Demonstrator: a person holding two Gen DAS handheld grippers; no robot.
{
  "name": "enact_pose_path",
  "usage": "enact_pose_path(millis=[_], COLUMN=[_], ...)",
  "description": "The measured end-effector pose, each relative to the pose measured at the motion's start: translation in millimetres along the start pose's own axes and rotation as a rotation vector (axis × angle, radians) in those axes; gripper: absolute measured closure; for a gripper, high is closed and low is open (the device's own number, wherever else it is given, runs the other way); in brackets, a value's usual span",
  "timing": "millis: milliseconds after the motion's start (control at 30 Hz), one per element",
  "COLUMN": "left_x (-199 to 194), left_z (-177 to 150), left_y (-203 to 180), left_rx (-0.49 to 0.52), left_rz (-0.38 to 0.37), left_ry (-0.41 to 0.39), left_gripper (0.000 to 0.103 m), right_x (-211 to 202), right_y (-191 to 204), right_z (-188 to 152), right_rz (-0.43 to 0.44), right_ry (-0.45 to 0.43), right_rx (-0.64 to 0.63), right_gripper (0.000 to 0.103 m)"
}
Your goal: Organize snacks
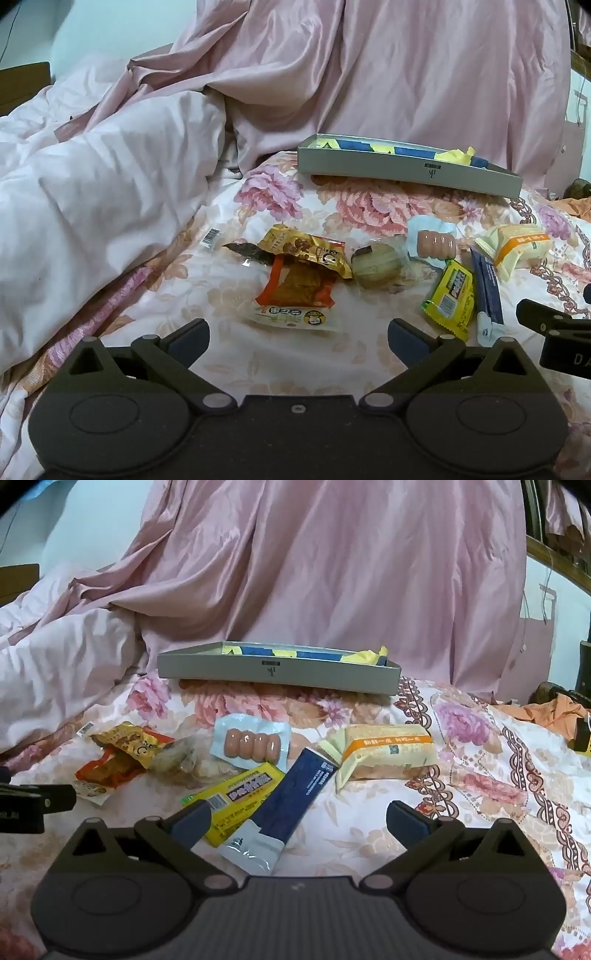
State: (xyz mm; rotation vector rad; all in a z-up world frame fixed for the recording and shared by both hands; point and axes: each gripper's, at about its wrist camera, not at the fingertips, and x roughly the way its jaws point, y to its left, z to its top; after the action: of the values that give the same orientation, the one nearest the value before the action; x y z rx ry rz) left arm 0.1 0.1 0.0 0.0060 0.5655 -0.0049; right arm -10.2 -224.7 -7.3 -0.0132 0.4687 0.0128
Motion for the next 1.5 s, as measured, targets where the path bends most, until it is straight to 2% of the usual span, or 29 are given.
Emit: enact_pose_path(millis=[1500], left_x=[-0.3], left_z=[-0.1], left_y=[0.1], left_rx=[-0.002], left_rz=[0.0], left_ry=[0.002], left_gripper=[0.001], right_x=[1.4], right_y=[-0.1], right_z=[-5.0], right_rz=[0.01], right_ry=[0.021], right_rx=[0.011], right_gripper=[0.0])
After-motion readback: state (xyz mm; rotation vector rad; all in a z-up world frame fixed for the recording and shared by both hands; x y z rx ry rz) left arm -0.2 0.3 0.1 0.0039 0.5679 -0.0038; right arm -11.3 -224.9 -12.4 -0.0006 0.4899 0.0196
